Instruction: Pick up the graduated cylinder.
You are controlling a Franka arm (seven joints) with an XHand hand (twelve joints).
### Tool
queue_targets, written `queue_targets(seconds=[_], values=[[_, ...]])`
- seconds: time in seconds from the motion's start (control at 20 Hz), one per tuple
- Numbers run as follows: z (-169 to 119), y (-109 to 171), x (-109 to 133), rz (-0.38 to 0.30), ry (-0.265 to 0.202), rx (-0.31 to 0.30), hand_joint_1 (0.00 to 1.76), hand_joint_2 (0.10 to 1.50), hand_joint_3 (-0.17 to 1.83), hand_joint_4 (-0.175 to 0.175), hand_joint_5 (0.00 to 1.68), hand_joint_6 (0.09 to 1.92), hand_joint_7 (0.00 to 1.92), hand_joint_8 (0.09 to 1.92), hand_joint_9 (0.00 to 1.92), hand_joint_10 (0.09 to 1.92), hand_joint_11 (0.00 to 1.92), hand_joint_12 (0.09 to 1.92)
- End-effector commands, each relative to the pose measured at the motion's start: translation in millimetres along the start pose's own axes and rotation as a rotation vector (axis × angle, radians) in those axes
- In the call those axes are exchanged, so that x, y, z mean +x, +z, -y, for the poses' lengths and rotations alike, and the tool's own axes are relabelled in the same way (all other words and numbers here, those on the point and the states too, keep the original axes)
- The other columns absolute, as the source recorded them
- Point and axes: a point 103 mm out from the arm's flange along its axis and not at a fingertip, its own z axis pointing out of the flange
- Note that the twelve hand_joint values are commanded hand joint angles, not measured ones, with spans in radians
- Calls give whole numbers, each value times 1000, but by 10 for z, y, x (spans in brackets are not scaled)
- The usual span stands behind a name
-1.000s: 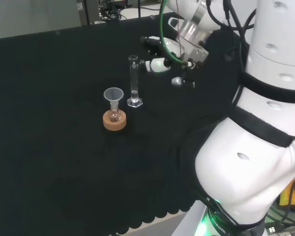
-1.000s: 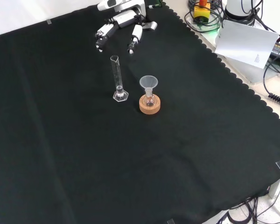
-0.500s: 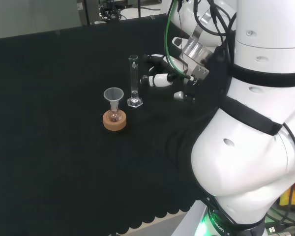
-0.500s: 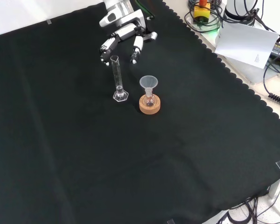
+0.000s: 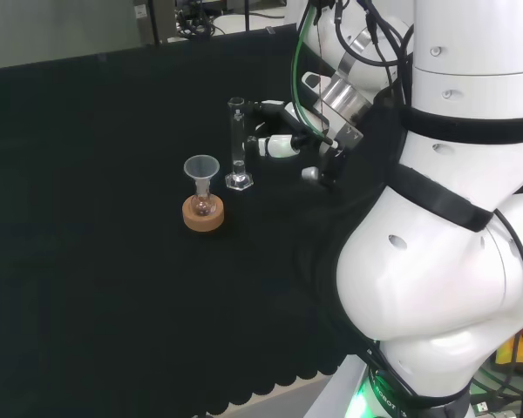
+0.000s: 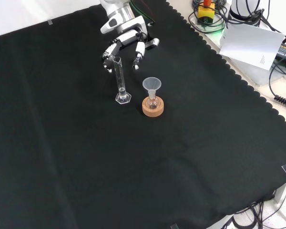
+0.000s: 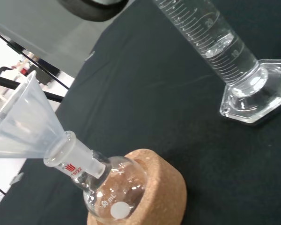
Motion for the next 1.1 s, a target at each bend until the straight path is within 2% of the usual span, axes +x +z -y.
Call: queue_targets(seconds=[0.05, 0.35, 0.55, 0.8, 1.1], values=[[-112, 102, 9, -65, -35, -23, 964, 892, -175, -49, 545, 87, 375, 694, 654, 571, 404, 1291], [-216, 177, 57, -102, -75, -35, 1042, 902, -175, -51, 578, 133, 504, 673, 760, 521, 477, 1256], [-249, 237, 58, -132, -82, -39, 1068, 911, -175, -54, 579, 185, 539, 666, 803, 493, 528, 1225], [-271, 288, 34, -177, -84, -82, 1089, 925, -175, -50, 531, 491, 568, 658, 850, 432, 568, 1199], [-319, 329, 28, -215, -100, -78, 1101, 932, -175, -52, 513, 620, 574, 662, 859, 420, 586, 1180]])
